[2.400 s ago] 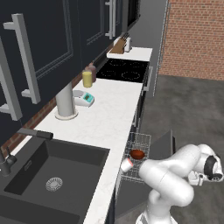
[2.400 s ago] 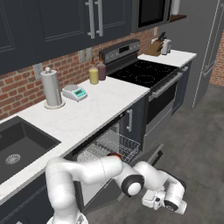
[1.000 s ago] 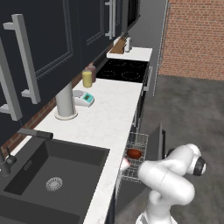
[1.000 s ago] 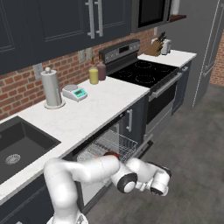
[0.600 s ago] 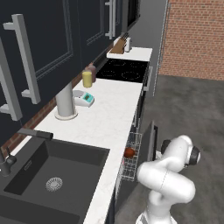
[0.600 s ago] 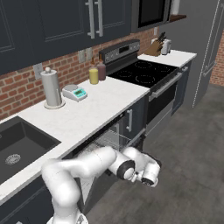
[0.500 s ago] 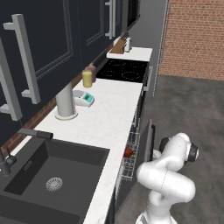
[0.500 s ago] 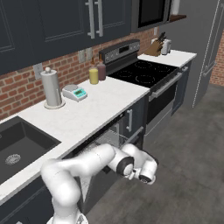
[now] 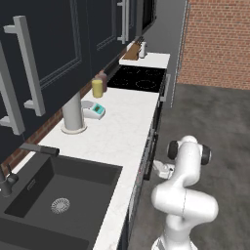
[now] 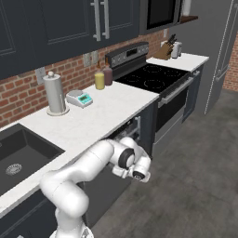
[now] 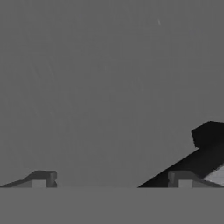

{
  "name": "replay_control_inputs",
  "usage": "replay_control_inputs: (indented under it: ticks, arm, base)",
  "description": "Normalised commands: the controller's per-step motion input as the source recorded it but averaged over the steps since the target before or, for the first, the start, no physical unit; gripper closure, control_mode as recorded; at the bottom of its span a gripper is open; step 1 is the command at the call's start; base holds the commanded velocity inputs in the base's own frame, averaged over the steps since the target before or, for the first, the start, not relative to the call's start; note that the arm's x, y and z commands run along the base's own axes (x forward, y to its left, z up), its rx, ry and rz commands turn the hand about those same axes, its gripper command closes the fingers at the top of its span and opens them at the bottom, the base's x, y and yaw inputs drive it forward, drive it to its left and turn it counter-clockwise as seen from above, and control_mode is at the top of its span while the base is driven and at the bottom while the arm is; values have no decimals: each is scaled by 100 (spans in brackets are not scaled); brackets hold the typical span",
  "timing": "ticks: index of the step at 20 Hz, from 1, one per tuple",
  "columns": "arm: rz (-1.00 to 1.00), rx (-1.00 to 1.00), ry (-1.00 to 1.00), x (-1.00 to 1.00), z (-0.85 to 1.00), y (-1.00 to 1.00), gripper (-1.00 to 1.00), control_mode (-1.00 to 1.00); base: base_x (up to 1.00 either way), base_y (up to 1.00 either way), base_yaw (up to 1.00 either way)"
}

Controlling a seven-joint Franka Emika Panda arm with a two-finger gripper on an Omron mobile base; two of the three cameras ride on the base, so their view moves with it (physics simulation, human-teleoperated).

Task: Pick up the cup and bowl from the counter, place them in the dishwasher, and close the dishwasher door.

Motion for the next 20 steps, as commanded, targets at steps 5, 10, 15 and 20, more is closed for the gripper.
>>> replay_control_inputs:
  ticks: [5,10,15,20]
  arm:
    - [-3,-9,0,59,0,100,-100,-100]
    - [-4,-8,1,57,0,100,-100,-100]
    - [-2,-7,3,55,0,100,-100,-100]
    - [0,-2,1,26,0,78,-100,-100]
  base:
    - [0,0,0]
    - [0,0,0]
    - [0,0,0]
    - [0,0,0]
